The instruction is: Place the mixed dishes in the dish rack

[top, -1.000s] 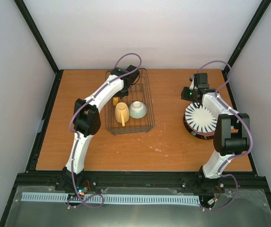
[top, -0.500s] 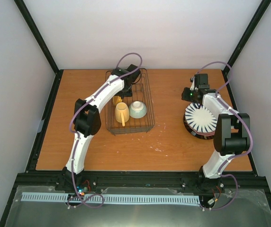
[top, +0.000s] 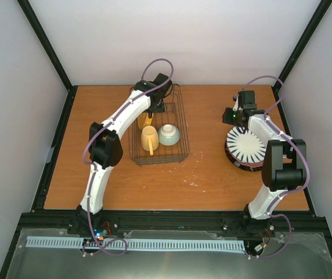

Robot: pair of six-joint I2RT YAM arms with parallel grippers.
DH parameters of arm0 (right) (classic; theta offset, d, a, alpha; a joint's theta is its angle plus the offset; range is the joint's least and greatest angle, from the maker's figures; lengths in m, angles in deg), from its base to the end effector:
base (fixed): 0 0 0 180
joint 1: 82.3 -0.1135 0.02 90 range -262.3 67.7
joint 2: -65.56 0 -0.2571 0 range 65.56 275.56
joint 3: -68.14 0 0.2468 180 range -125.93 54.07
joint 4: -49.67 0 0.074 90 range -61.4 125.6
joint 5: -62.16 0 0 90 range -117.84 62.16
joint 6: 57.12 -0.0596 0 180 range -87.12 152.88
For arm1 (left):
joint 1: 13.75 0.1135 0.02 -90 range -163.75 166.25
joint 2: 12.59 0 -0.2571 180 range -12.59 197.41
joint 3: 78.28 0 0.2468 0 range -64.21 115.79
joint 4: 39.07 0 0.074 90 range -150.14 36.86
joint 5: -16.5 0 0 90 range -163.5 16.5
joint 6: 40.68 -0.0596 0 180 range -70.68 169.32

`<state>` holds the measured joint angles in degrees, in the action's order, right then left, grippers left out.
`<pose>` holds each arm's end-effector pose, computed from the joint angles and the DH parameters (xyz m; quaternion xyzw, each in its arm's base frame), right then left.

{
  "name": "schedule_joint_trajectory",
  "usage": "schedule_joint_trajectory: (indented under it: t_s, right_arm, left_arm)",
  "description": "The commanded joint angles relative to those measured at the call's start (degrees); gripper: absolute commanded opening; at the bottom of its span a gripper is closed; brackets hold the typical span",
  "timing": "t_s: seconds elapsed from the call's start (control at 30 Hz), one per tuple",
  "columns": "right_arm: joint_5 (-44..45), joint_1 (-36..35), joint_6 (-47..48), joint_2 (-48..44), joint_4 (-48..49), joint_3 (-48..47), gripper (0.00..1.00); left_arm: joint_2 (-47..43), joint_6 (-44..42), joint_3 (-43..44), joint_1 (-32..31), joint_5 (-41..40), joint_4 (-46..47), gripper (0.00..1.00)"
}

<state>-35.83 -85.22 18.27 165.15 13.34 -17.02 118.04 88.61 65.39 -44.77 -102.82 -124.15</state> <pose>0.3851 0.0279 0.2025 0.0724 0.9371 0.1159 0.3211 0.4150 -0.2155 0.2445 -0.1083 0.9503 0.1174 0.2674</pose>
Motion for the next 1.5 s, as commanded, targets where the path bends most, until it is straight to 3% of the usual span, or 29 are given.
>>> schedule_joint_trajectory:
  t_s: [0.0,0.37,0.8,1.27,1.47]
  right_arm:
    - [0.96,0.16,-0.02,-0.11,0.21,0.08,0.44]
    - [1.73,2.64,-2.7,-1.02,-0.79,-1.08,0.48]
    - [0.44,4.32,-3.07,-1.81,-0.79,-1.01,0.48]
    - [-0.57,4.32,-3.51,-2.35,0.0,0.48,0.48]
    - [-0.87,4.32,-3.56,-2.74,0.1,0.86,0.48]
  left_arm:
    - [-4.76,-2.84,2.41,-0.26,-1.09,5.89,1.0]
    - [-11.96,-14.92,0.02,-0.79,-3.1,24.2,1.0]
    - [-5.12,-9.66,4.96,-0.97,0.42,7.73,1.0]
    - [-2.1,-7.37,4.69,-0.97,4.23,3.27,1.0]
    - [-2.09,-6.94,4.25,-0.82,2.18,1.91,1.0]
